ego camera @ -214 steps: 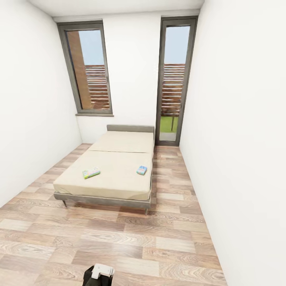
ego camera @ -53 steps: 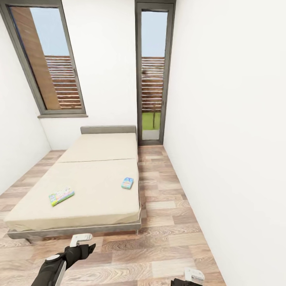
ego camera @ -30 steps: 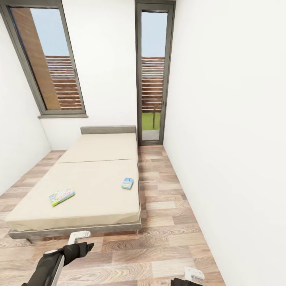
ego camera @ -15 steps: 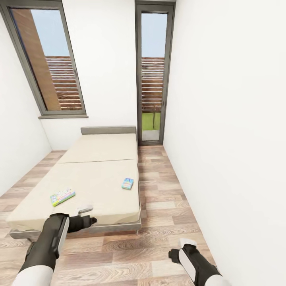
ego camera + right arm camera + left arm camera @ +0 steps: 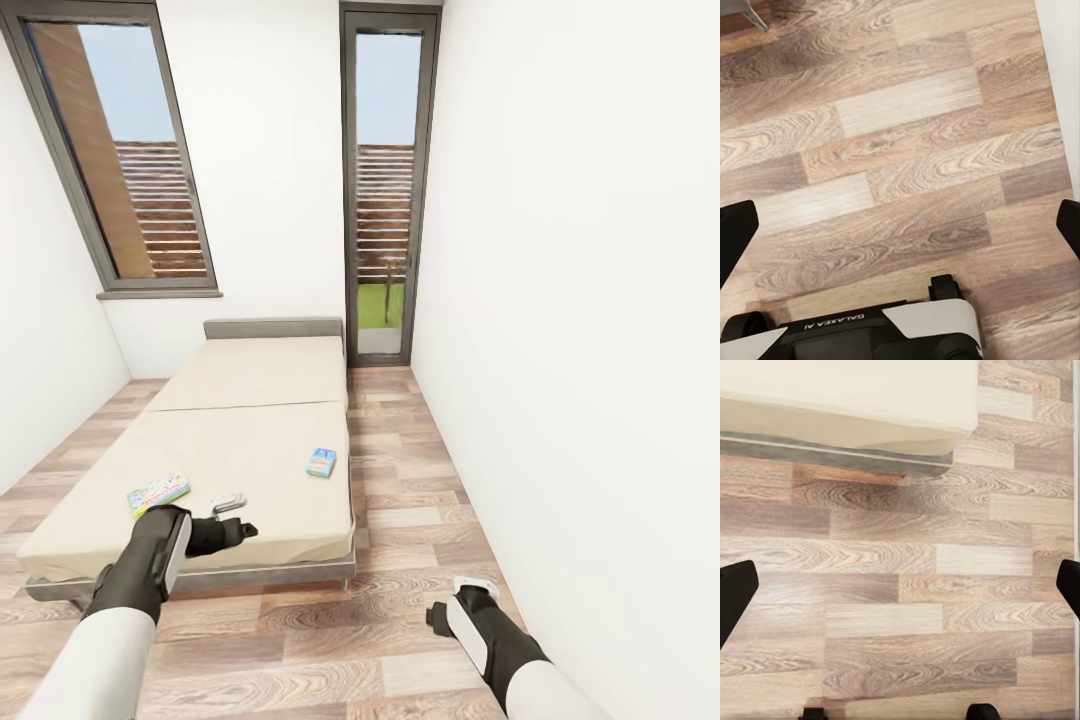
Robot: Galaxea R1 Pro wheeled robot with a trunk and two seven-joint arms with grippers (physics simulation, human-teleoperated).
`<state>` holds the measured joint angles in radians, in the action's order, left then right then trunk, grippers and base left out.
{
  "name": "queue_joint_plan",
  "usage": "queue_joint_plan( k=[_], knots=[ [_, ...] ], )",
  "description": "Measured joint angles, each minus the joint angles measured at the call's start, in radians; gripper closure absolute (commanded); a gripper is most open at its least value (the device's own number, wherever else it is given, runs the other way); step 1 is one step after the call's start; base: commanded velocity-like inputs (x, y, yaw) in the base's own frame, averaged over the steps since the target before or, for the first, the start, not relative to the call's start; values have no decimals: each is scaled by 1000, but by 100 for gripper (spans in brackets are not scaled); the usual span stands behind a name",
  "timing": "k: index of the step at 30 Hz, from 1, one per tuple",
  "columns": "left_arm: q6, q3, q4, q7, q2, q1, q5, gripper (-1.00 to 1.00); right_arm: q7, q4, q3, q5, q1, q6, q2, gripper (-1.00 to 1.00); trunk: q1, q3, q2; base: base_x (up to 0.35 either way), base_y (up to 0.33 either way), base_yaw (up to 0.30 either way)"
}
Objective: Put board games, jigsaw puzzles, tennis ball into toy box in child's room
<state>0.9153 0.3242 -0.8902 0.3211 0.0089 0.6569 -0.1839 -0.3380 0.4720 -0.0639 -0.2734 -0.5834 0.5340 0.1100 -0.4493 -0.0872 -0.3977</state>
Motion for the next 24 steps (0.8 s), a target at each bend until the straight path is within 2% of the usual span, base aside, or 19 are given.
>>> queue_joint_plan(
  k=[9, 24],
  knots=[
    [-39, 0, 35, 0, 1, 16, -2, -100, 0, 3, 1, 0, -2, -2, 1, -100, 0, 0, 0, 0, 0, 0],
    [-44, -1, 38, 3, 0, 17, -3, -100, -1, 3, 0, 0, -2, -4, 4, -100, 0, 0, 0, 0, 0, 0]
  ],
)
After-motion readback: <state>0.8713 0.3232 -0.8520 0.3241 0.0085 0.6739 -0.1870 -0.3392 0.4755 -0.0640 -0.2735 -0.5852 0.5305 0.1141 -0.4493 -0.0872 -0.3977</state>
